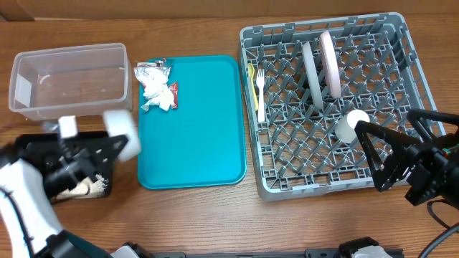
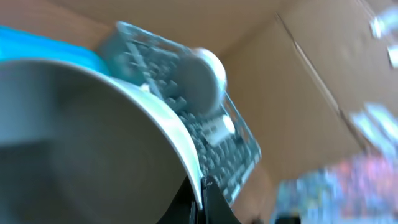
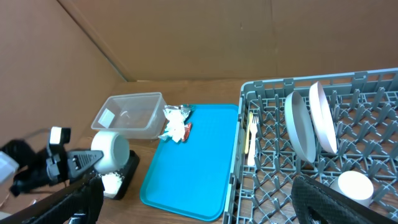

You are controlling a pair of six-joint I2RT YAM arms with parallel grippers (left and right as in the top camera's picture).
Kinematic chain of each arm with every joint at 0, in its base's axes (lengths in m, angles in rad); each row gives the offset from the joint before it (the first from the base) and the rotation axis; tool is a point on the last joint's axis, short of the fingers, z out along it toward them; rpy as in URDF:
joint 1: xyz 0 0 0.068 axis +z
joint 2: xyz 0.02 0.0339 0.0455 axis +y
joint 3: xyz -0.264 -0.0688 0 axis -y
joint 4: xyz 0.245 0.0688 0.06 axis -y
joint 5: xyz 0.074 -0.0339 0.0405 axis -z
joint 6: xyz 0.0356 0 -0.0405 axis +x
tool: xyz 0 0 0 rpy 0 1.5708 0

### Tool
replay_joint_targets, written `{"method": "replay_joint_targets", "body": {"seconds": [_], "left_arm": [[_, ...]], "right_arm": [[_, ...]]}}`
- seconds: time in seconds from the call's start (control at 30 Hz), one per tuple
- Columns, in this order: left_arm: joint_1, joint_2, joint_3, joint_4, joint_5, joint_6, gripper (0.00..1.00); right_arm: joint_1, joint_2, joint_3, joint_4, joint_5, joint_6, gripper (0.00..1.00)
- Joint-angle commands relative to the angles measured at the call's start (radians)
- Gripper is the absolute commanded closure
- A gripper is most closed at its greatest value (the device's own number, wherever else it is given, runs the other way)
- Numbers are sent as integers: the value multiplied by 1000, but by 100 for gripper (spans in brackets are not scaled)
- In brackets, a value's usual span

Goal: Sort waste into correct bins and load items into the dishwasher rack
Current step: 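Carry the rice bowl over the black tray and tip out the rice, then lift the empty bowl with the left gripper over to the rack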

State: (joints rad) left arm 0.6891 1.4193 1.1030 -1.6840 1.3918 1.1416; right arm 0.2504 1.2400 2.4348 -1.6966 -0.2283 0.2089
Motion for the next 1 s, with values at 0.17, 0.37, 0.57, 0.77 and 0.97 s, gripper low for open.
{"method": "replay_joint_targets", "body": {"seconds": [0.17, 0.37, 0.57, 0.77, 0.97], "left_arm": [[-298, -20, 336, 330, -237, -745, 96], [-473, -20, 560, 587, -699, -1258, 96], [-695, 38, 568, 821, -781, -1427, 96], [-814, 278, 568, 1102, -517, -1595, 96], [-910, 484, 568, 1373, -403, -1788, 96]], "right_arm": [[4, -2, 1, 3, 11, 1, 0], [4, -2, 1, 3, 11, 1, 0], [4, -2, 1, 3, 11, 2, 0], [4, -2, 1, 3, 11, 2, 0], [4, -2, 1, 3, 11, 2, 0]]}}
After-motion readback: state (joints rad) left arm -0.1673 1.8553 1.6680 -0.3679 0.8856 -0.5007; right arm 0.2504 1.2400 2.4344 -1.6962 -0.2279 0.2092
